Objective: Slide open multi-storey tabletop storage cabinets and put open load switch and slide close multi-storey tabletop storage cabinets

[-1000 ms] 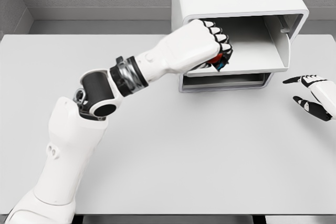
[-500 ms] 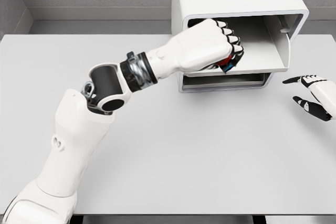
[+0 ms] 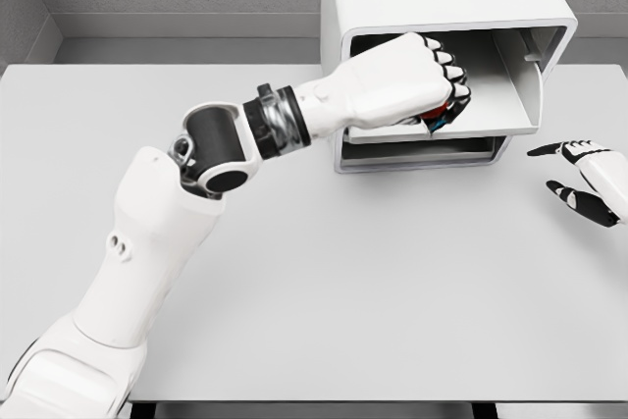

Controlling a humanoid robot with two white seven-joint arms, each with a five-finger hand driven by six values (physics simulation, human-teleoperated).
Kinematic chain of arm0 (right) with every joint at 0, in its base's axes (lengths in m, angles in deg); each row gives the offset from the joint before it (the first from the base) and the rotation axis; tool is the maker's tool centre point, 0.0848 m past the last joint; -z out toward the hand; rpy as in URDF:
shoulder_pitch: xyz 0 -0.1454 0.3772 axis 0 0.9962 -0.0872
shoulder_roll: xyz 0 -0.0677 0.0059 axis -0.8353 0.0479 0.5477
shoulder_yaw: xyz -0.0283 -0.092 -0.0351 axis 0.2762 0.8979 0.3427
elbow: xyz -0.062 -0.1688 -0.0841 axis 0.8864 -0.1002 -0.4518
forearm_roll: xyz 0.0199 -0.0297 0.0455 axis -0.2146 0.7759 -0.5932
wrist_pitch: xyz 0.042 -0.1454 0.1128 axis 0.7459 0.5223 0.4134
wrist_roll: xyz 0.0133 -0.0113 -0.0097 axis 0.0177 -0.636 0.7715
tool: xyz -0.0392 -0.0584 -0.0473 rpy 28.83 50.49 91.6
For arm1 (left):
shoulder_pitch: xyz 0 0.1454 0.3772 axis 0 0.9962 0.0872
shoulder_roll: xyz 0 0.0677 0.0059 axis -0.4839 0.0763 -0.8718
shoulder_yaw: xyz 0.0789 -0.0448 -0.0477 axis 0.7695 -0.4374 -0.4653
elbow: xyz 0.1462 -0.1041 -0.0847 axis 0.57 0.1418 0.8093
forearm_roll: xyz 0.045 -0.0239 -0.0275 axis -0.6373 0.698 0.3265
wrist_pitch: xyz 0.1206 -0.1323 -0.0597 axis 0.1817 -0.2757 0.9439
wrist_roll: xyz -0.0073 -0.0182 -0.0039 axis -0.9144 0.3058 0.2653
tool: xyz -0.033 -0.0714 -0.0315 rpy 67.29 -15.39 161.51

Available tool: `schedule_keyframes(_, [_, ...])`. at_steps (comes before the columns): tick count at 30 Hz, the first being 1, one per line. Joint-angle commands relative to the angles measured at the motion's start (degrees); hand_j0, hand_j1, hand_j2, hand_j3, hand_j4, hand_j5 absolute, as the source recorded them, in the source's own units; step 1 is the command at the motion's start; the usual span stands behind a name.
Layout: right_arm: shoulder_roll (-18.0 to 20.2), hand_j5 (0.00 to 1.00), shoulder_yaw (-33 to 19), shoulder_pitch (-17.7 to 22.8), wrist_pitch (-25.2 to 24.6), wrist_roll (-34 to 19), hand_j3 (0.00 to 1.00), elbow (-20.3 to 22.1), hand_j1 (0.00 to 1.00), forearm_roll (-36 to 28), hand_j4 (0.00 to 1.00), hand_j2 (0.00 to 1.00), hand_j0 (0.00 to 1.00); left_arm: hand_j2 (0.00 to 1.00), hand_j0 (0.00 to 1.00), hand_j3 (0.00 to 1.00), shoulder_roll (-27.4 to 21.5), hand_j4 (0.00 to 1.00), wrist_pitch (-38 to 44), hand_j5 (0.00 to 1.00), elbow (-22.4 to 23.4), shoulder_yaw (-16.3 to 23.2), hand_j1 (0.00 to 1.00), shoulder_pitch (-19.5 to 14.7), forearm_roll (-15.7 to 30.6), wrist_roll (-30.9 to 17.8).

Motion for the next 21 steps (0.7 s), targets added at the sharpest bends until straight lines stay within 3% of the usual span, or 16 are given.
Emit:
schedule_keyframes(1, [-0.1,0.67,0.1,0.0,0.0,0.0,0.67,0.0,0.67,-0.4,0.67,0.67,0.67,0.29,0.29,0.29,0.0,0.29,0.1,0.29,0.7,0.1,0.29,0.0,0.3,0.1])
schedule_keyframes(14, [-0.1,0.67,0.0,0.0,0.0,0.0,0.67,0.0,0.67,-0.4,0.67,0.67,0.67,0.29,0.29,0.29,0.0,0.29,0.1,0.29,5.0,0.1,0.29,-1.8,0.2,0.1])
schedule_keyframes(21, [-0.4,0.67,0.1,0.0,0.0,0.0,0.67,0.1,0.67,-0.4,0.67,0.67,0.67,0.3,0.3,0.3,0.0,0.3,0.1,0.3,5.2,0.5,0.3,-1.9,0.2,0.1])
